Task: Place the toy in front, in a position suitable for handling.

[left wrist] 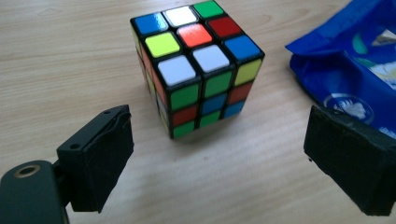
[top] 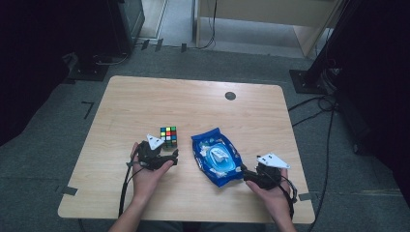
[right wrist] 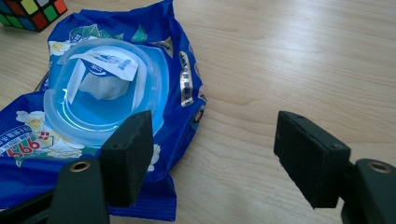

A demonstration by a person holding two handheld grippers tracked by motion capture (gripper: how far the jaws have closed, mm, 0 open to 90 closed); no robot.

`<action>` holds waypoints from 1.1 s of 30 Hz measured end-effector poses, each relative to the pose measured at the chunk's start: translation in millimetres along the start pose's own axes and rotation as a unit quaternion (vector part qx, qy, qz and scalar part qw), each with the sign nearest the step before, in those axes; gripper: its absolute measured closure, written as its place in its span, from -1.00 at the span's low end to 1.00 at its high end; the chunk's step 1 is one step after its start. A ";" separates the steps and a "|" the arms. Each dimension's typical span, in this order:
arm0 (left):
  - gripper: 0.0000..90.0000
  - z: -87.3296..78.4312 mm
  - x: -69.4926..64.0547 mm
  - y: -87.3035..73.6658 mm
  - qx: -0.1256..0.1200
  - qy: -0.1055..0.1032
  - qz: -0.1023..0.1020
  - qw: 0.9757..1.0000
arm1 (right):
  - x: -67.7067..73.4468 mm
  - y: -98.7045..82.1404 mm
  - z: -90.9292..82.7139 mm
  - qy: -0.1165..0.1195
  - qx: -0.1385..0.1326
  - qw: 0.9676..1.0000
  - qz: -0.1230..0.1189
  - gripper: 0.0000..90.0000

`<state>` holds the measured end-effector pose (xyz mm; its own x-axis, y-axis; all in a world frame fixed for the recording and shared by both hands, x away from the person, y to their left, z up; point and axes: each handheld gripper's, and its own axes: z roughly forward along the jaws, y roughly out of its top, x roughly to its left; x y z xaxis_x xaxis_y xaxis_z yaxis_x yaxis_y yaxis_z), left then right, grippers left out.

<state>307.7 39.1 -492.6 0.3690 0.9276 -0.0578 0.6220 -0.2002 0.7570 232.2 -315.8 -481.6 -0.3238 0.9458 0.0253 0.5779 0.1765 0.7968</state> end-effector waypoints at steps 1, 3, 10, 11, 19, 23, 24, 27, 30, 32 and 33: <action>-0.81 3.0 -1.3 2.0 0.000 0.002 -0.004 1.000 | 0.7 -0.6 0.3 0.001 0.001 1.000 -0.001 -0.35; -0.81 8.3 -3.6 5.4 0.001 0.010 -0.004 1.000 | 2.6 -1.5 0.9 0.002 0.002 1.000 -0.004 -0.35; -0.81 27.8 -8.0 13.7 0.010 0.039 -0.016 0.999 | 6.6 -3.1 4.0 0.006 0.006 1.000 -0.011 -0.35; -0.81 30.7 -9.1 14.6 0.011 0.045 -0.018 0.999 | 6.9 -3.0 4.1 0.006 0.007 1.000 -0.011 -0.35; -0.66 43.8 -12.5 20.9 0.016 0.089 -0.015 0.996 | 8.2 -4.7 5.2 0.005 0.009 1.000 -0.014 -0.35; -0.45 47.6 -11.6 20.3 0.018 0.091 -0.006 0.996 | 8.8 -5.5 5.0 0.004 0.008 1.000 -0.015 -0.35; -0.40 47.8 -11.4 20.0 0.018 0.091 -0.005 0.996 | 9.0 -5.8 4.9 0.004 0.009 1.000 -0.014 -0.35; -0.27 47.2 -9.5 19.9 0.015 0.088 -0.001 0.996 | 8.7 -6.6 5.1 0.004 0.009 1.000 -0.014 -0.35; -0.25 45.5 -7.1 19.2 0.013 0.079 0.004 0.997 | 8.3 -7.2 5.5 0.004 0.009 1.000 -0.014 -0.35; -0.25 43.8 -5.7 18.4 0.012 0.073 0.012 0.997 | 8.5 -7.2 5.5 0.004 0.009 1.000 -0.015 -0.35; -0.25 42.2 -5.3 17.7 0.013 0.073 0.017 0.997 | 8.6 -7.2 5.4 0.004 0.009 1.000 -0.016 -0.35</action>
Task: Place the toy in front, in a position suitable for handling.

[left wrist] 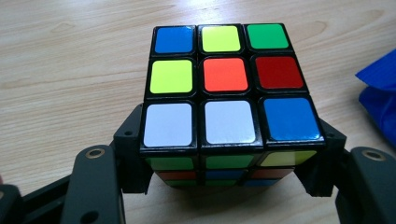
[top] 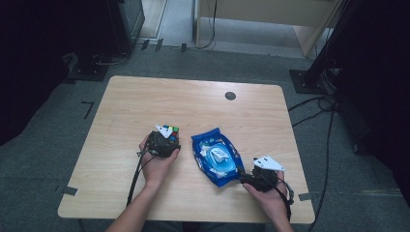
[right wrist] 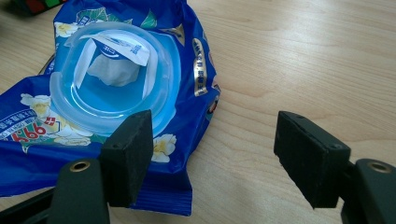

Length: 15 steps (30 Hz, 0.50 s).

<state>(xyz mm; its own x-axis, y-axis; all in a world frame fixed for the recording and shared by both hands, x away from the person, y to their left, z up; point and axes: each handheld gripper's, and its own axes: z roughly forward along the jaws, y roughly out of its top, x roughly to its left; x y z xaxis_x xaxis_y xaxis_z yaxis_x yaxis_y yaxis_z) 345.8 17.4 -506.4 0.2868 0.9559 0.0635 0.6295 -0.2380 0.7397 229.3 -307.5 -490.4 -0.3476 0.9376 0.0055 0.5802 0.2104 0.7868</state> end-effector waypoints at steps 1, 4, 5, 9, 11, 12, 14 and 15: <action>-0.25 -1.3 0.5 -0.5 -0.001 -0.001 0.002 1.000 | 0.1 0.0 0.0 0.000 0.000 1.000 0.000 -0.35; -0.25 -9.1 4.0 -4.3 -0.012 -0.006 0.003 1.000 | -0.1 -0.2 0.1 0.000 0.000 1.000 -0.002 -0.36; -0.25 -13.7 5.8 -7.7 -0.013 -0.009 0.004 1.000 | -0.1 -0.2 0.2 0.000 0.000 1.000 -0.001 -0.35; -0.25 -22.5 9.2 -15.2 -0.016 -0.014 0.006 1.000 | -0.3 0.1 0.3 0.000 0.000 1.000 0.000 -0.36; -0.25 -29.6 12.7 -19.9 -0.016 -0.023 0.004 1.000 | -0.7 0.3 0.6 -0.001 0.000 1.000 -0.001 -0.35; -0.25 -32.9 13.5 -22.5 -0.018 -0.023 0.005 1.000 | -0.7 0.4 0.8 -0.002 0.000 1.000 -0.001 -0.36; -0.25 -39.3 14.7 -28.3 -0.019 -0.027 0.010 0.999 | -0.6 0.5 0.8 -0.003 0.000 1.000 -0.001 -0.35; -0.25 -42.7 15.1 -32.4 -0.018 -0.029 0.013 0.999 | -0.3 0.5 0.7 -0.003 0.000 1.000 0.000 -0.35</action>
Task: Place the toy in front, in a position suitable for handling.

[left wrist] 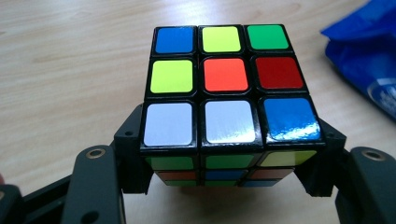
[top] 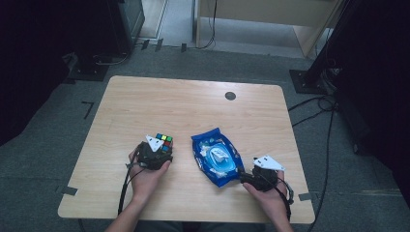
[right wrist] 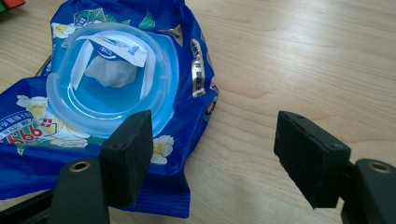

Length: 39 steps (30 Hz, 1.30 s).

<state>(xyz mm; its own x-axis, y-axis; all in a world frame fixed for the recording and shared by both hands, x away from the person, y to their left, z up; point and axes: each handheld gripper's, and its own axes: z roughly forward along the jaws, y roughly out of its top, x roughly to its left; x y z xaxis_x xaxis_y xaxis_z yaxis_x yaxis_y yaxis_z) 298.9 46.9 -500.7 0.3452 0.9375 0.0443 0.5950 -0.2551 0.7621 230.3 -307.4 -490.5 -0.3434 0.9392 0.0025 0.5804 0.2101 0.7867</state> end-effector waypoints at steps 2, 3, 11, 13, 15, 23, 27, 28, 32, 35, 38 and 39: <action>-0.25 -5.3 -0.6 -5.6 0.000 -0.004 0.006 1.000 | 0.0 0.1 0.1 -0.001 -0.001 1.000 -0.001 -0.35; -0.25 -8.0 -1.1 -8.2 -0.001 -0.005 0.008 1.000 | 0.6 0.2 -0.1 -0.001 0.000 1.000 0.002 -0.35; -0.25 -17.3 1.2 -25.0 0.005 -0.006 0.019 1.000 | 0.6 1.0 0.5 -0.001 -0.001 1.000 0.001 -0.32; -0.25 -18.4 3.2 -27.4 0.004 -0.013 0.015 1.000 | -1.5 4.0 0.1 0.002 -0.002 1.000 -0.001 -0.25; -0.25 -18.7 4.5 -28.4 0.001 -0.012 0.013 1.000 | -2.7 5.6 -0.5 0.006 -0.004 1.000 0.000 -0.23; -0.41 -22.2 6.4 -28.8 -0.003 -0.013 0.008 1.000 | -8.2 22.3 3.7 0.030 -0.010 0.999 -0.011 0.12; -0.62 -28.9 12.3 -27.9 -0.008 -0.022 -0.001 1.000 | -11.3 32.2 12.7 0.038 -0.018 0.999 -0.015 0.22; -0.66 -30.3 13.5 -28.0 -0.007 -0.024 -0.002 1.000 | -11.9 36.2 18.6 0.043 -0.017 0.999 -0.017 0.26; -0.69 -39.1 19.6 -30.9 -0.019 -0.039 0.006 0.999 | -13.5 41.0 29.5 0.055 -0.010 0.998 -0.006 0.29; -0.69 -42.0 23.0 -35.8 -0.024 -0.045 0.017 0.999 | -15.1 45.0 42.4 0.056 -0.001 0.998 -0.004 0.36; -0.69 -40.4 25.8 -40.3 -0.022 -0.048 0.012 0.999 | -17.3 47.8 55.7 0.069 0.001 0.997 0.014 0.34; -0.69 -40.0 26.2 -41.2 -0.021 -0.050 0.012 0.998 | -17.9 47.9 59.8 0.072 0.003 0.997 0.024 0.34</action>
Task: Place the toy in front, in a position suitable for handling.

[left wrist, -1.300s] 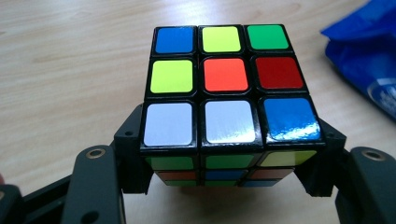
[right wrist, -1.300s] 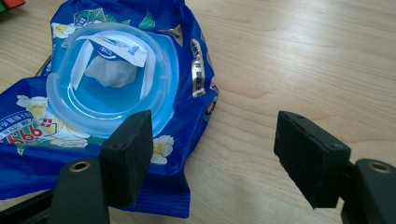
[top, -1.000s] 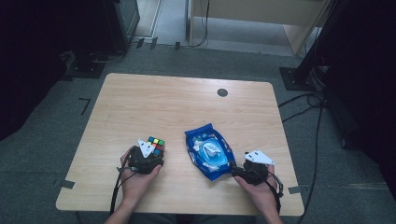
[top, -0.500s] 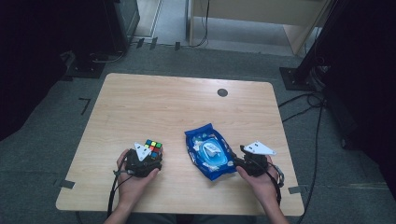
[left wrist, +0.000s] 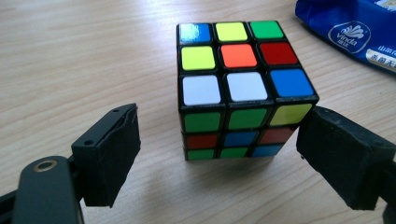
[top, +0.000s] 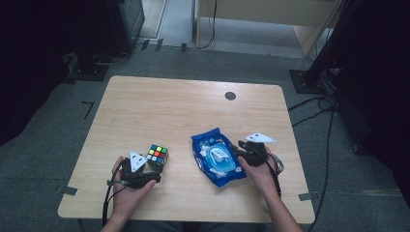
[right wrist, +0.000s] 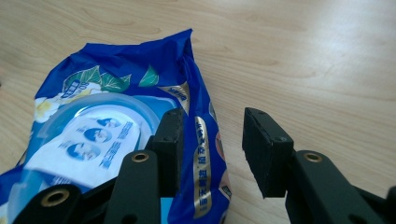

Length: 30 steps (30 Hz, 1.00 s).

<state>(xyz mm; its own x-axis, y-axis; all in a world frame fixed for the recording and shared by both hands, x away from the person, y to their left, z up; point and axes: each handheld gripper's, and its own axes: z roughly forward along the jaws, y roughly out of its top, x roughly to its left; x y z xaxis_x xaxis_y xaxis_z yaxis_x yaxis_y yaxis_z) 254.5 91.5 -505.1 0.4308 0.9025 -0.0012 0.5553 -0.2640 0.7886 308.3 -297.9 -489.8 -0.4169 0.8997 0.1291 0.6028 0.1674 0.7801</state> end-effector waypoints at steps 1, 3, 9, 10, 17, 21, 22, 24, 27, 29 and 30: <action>-0.69 0.0 0.0 -0.6 0.001 0.001 0.003 1.000 | -0.6 -0.3 3.8 0.001 0.004 1.000 0.008 0.35; -0.69 -0.3 -0.3 -1.0 -0.001 0.002 0.005 1.000 | -0.6 -1.8 11.7 -0.001 0.019 1.000 0.010 0.41; -0.69 0.1 -0.4 -3.4 0.000 0.002 0.005 1.000 | 1.3 -4.7 20.0 0.002 0.036 0.999 0.022 0.73; -0.69 0.2 -0.4 -3.5 0.000 0.002 0.004 1.000 | 2.4 -4.6 20.4 0.002 0.035 0.999 0.020 0.83; -0.69 -0.2 0.7 -3.9 0.000 0.006 0.002 1.000 | -3.3 0.3 13.7 -0.015 -0.013 0.997 0.078 1.00; -0.69 0.0 0.5 -4.1 -0.001 0.006 0.003 1.000 | -11.2 1.2 10.9 -0.034 -0.028 0.994 0.096 1.00; -0.69 0.0 0.4 -4.1 -0.001 0.007 0.003 1.000 | -14.3 1.4 10.4 -0.040 -0.030 0.994 0.100 1.00; -0.69 0.1 0.3 -4.3 -0.001 0.007 0.002 1.000 | -20.3 1.0 10.0 -0.051 -0.033 0.992 0.109 1.00; -0.69 0.4 0.1 -4.6 -0.001 0.008 0.002 1.000 | -26.1 -0.4 9.8 -0.077 -0.036 0.990 0.115 1.00; -0.69 0.9 -0.1 -4.7 0.000 0.008 0.003 1.000 | -28.0 -2.0 10.2 -0.099 -0.033 0.987 0.124 1.00; -0.69 1.3 -0.2 -4.8 0.000 0.009 0.003 1.000 | -28.4 -2.7 10.2 -0.105 -0.034 0.985 0.133 1.00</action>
<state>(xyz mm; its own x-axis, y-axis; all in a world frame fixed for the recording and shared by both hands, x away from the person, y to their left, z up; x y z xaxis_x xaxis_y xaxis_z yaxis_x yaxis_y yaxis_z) 252.7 92.1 -509.7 0.4214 0.9068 0.0138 0.5534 -0.2692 0.7882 325.5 -319.8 -501.9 -0.0967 0.9727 0.2111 0.6213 -0.1067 0.7762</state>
